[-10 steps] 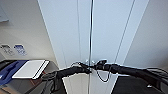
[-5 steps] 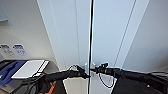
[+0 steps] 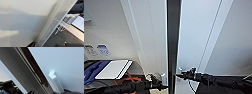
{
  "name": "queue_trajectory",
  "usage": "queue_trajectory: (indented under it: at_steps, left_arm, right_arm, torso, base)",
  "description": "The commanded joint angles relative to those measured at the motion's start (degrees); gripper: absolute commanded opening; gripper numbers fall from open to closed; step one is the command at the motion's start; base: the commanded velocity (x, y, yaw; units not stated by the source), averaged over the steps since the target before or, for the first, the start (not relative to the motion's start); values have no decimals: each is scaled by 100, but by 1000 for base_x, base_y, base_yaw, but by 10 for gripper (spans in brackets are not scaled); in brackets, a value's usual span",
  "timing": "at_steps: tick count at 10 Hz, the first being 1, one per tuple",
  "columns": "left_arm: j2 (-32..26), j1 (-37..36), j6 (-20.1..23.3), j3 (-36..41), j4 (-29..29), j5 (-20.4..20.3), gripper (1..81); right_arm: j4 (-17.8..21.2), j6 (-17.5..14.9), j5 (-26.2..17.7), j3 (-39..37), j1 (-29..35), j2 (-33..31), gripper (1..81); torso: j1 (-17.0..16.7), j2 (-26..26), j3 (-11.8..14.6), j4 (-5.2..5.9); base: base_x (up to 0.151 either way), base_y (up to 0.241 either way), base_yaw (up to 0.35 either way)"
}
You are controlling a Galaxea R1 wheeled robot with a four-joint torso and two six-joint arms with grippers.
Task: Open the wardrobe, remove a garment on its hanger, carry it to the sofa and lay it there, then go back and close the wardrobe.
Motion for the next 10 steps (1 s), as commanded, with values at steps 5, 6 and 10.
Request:
queue_trajectory:
  at_steps: [5,6,10]
  left_arm:
    - [-2479,1496,72,3464,274,-227,811]
    - [-2848,1803,81,3605,467,-402,811]
    - [-3668,3112,89,3747,1049,-1538,811]
  right_arm:
    - [-1159,273,69,3116,-1468,-2162,811]
    - [-1256,273,219,3309,-1626,-2663,811]
    - [-1432,281,1204,3706,-2285,-4248,811]
  torso:
    - [0,0,2,0]
    - [2,0,2,0]
    - [-2,-5,9,0]
  base:
    - [0,0,0]
    - [0,0,0]
    - [0,0,0]
